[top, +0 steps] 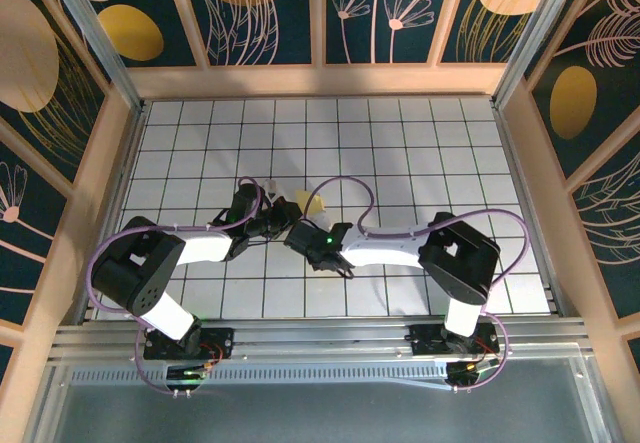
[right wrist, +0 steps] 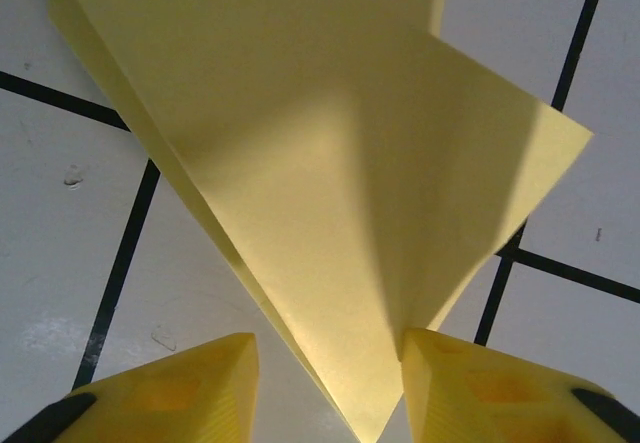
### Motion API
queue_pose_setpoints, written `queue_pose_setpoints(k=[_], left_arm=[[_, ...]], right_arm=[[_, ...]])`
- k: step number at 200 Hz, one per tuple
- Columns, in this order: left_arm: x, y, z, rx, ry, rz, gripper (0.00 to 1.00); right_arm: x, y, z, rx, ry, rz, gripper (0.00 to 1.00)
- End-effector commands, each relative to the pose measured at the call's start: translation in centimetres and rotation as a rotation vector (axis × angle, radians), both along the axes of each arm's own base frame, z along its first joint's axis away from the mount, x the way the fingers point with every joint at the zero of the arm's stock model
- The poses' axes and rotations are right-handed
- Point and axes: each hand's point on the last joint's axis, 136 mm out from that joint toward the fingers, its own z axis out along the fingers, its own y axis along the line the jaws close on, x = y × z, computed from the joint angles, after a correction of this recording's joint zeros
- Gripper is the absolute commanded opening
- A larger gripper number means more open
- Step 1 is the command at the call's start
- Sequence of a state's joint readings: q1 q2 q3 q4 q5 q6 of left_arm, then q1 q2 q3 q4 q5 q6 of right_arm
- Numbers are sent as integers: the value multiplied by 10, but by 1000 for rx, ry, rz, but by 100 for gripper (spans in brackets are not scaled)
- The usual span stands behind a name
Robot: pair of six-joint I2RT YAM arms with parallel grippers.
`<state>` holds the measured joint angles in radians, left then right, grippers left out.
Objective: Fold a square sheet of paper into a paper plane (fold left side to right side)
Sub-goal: Fourth fold the wing at the center of the table.
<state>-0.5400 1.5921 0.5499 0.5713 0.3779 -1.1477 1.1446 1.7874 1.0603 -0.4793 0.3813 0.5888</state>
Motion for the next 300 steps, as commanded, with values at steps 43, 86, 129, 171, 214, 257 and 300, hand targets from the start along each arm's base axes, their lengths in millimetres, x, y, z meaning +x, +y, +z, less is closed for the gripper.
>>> queue_pose_setpoints(k=[43,86,129,171,214,257,300], left_arm=[[3,2,4,12,-18,2,0],[2,3,3,20,-18,-1,0],[2,3,2,25,-18,-3,1],[2,3,3,25,-17,-4,1],[2,3,3,28,-19,-3,1],[3,4,3,31,-17,-2,1],[4,3,2,31,-17,0,1]], right_arm=[[8,2,5,-33,-46,-27,33],[8,2,2,-45,-41,-23,26],[8,0,0,-58,-42,-23,21],[9,-1,-1,-73,-47,-21,18],[12,-4,1,-103,-67,-4,19],[11,-7,-3,-132,-64,20,20],[11,-6,-4,-135,-64,32,16]])
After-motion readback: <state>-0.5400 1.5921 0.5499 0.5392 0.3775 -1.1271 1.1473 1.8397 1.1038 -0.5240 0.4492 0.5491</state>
